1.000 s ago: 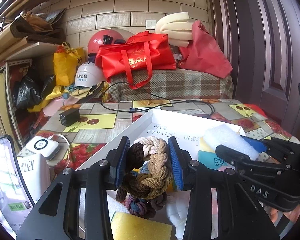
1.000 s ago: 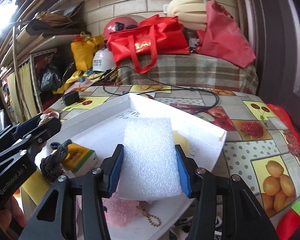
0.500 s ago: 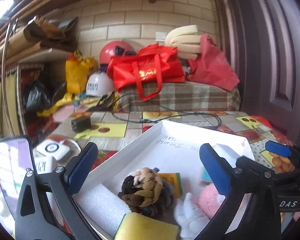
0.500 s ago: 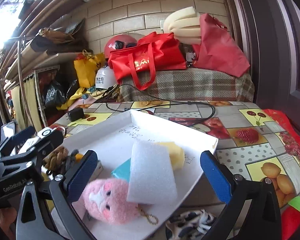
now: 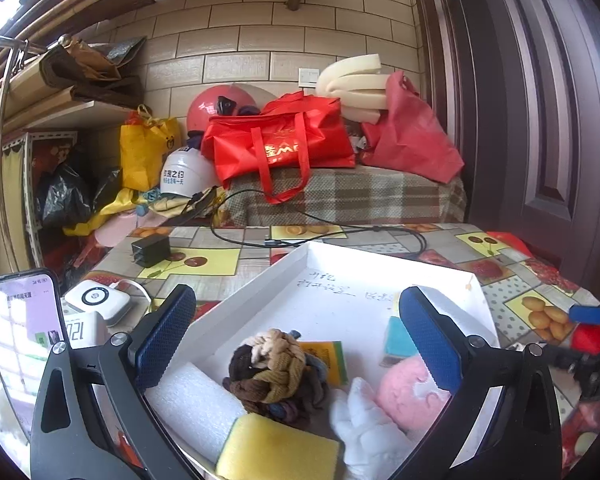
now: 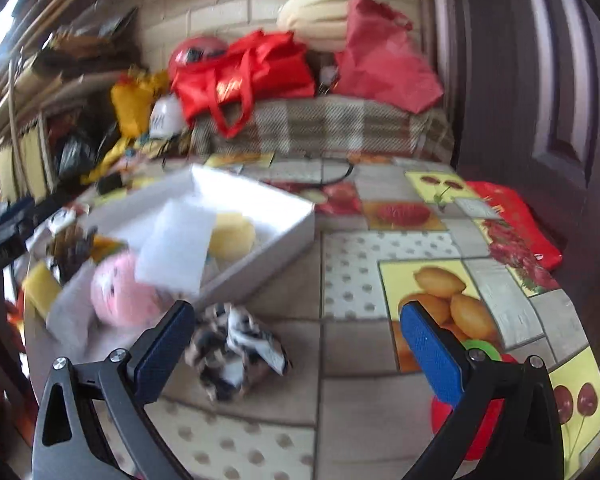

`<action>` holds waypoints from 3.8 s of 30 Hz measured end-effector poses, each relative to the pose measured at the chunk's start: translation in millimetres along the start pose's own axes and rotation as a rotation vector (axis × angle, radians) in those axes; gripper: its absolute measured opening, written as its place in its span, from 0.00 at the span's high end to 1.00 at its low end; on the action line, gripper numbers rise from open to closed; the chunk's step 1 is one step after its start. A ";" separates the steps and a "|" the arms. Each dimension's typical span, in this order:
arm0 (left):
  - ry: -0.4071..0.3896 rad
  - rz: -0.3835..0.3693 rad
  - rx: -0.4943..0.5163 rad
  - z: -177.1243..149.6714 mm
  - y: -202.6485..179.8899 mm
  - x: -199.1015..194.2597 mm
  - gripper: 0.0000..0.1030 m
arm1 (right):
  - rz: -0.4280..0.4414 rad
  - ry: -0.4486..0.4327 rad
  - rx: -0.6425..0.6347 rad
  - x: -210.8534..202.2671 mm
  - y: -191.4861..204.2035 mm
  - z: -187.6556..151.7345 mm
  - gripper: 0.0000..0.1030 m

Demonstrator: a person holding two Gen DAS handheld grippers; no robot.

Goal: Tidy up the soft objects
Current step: 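Grasp the black-and-white cloth with right tool, then grasp the red apple plush with left tool while right tool holds the cloth, then carry the apple plush and cloth over the white box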

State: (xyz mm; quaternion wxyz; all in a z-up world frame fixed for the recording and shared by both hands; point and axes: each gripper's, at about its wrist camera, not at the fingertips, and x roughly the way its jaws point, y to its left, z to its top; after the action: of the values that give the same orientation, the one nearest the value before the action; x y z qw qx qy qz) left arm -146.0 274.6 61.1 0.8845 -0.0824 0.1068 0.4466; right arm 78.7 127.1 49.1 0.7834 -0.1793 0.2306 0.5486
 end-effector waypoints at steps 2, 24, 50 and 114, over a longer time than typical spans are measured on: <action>0.002 -0.009 -0.005 -0.6 -0.6 -2.3 0.00 | 0.021 0.032 -0.056 5.4 11.1 -1.1 0.01; 0.071 -0.334 0.212 -19.2 -118.8 -50.4 0.00 | -0.052 -0.046 -0.134 -80.7 -20.8 -58.7 0.57; 0.523 -0.598 0.449 -43.7 -327.7 29.9 0.01 | -0.290 -0.136 0.313 -119.2 -180.1 -78.1 0.57; 0.127 -0.283 0.132 -34.2 -42.8 -99.0 0.38 | -0.076 -0.207 0.148 -120.8 -50.1 -67.2 0.57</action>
State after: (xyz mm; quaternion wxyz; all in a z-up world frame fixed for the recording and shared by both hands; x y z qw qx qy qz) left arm -172.7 164.7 56.3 0.9334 -0.0662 0.1792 0.3037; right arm 79.6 -19.3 62.2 0.8344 -0.0720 0.1815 0.5154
